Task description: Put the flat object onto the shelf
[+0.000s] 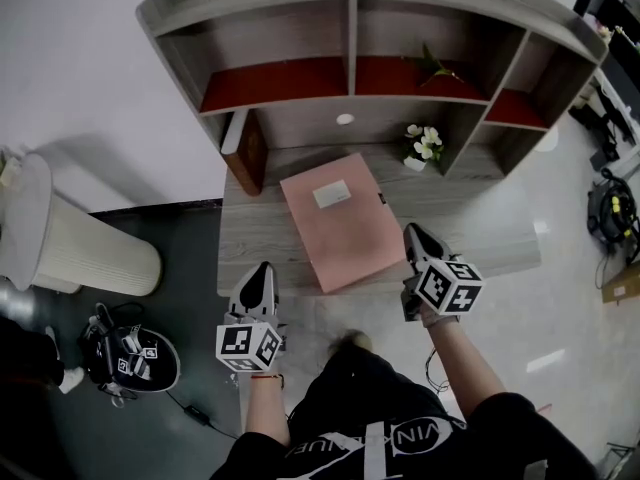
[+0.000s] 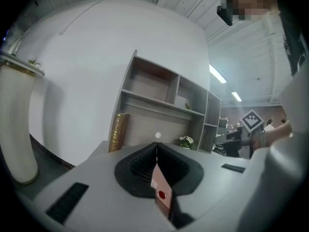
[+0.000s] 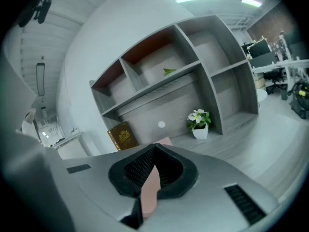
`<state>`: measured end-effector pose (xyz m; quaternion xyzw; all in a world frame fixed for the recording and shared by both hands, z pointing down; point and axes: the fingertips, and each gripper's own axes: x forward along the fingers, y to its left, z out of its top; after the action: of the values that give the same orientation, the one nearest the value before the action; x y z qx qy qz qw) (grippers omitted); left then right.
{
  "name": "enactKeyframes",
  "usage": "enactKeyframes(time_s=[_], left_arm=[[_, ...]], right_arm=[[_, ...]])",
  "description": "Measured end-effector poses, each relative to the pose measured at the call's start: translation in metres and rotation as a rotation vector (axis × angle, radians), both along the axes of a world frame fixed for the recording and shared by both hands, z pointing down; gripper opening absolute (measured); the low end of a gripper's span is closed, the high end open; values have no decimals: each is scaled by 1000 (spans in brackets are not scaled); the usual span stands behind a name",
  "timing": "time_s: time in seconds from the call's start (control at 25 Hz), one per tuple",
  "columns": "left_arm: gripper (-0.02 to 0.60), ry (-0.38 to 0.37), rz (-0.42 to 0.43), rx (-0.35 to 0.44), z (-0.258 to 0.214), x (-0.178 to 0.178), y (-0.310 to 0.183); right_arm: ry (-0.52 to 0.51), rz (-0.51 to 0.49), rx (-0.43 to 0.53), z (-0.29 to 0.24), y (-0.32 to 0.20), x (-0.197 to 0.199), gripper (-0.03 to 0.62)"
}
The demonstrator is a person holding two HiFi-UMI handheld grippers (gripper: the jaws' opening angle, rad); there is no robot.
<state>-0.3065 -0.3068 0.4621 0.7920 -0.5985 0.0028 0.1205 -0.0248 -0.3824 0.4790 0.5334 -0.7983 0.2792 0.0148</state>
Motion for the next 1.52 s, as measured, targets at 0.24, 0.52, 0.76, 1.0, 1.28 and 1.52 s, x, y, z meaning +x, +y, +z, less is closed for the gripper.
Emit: enactKeyframes(time_s=[0.24,0.52,0.76,1.0,1.28,1.52], left_arm=[[6,-14,-32,24,-13,-9,-2],[6,-51,-44,66,-30,-12,-6],[6,-70,-52,106,-48,-15,-10],[6,-96,-68,138,-61,-19,-12],[6,-107,-94,171,-78,-24,-12],[6,-115,-100,216,-102,-23,-12]], right_arm=[[109,-97,157,-29,3,-4,9],[156,-170,322,-61,8,-12,9],[157,-210,376,-74,7,-14,9],[194,-247,425,-83,6,-22,9],[190,-247,461,-94,4,-23,9],[151,-244,496,-113,1,-16,9]])
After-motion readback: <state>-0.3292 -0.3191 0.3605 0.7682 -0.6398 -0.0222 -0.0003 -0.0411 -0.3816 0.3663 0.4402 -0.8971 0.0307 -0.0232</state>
